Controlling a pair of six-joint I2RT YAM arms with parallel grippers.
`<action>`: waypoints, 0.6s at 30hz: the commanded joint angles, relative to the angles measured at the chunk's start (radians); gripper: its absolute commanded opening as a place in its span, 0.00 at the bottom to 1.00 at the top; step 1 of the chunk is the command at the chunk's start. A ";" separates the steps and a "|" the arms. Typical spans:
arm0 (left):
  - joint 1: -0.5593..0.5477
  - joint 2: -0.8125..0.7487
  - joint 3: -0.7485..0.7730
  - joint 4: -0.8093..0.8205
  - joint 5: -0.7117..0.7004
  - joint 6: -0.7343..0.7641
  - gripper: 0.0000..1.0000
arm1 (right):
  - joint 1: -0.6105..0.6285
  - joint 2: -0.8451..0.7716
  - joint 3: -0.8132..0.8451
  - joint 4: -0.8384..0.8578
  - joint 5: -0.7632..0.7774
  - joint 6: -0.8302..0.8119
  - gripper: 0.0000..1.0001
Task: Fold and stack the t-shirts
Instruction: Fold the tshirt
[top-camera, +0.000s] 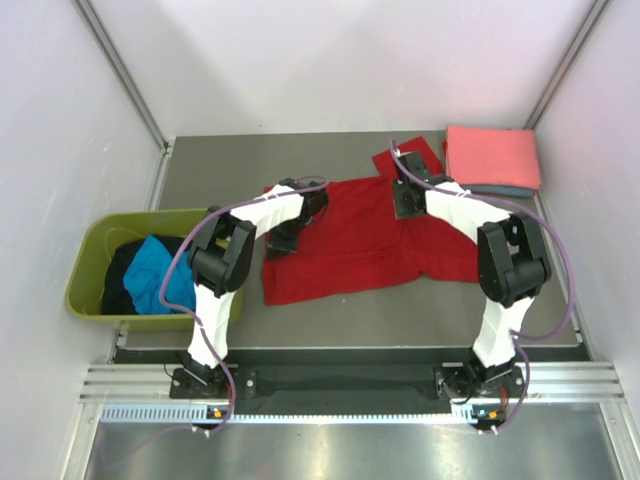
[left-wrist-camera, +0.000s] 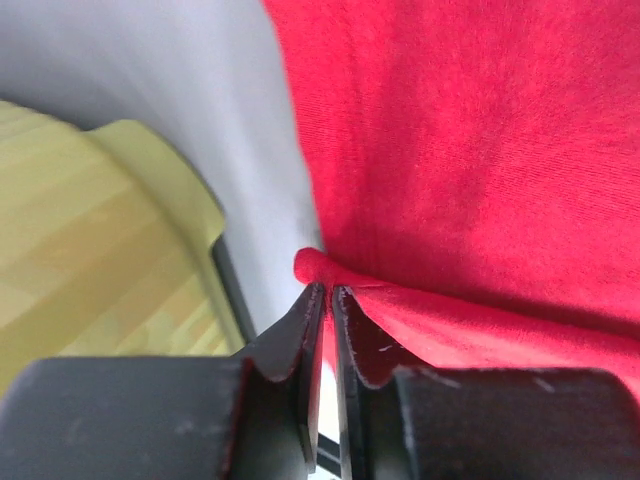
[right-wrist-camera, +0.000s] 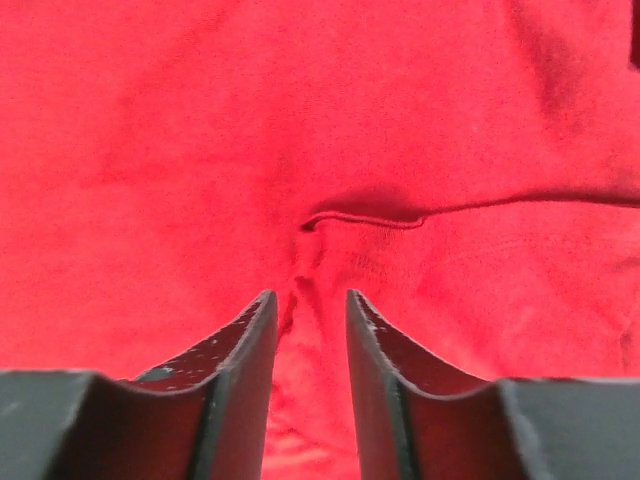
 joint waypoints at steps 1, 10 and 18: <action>-0.010 -0.066 0.105 -0.103 -0.061 -0.016 0.15 | 0.006 -0.117 0.102 -0.155 0.008 0.096 0.38; -0.127 -0.232 0.064 0.048 0.241 0.053 0.26 | -0.290 -0.431 -0.282 -0.306 -0.121 0.440 0.40; -0.222 -0.180 0.036 0.067 0.201 0.041 0.27 | -0.522 -0.522 -0.457 -0.269 -0.092 0.452 0.41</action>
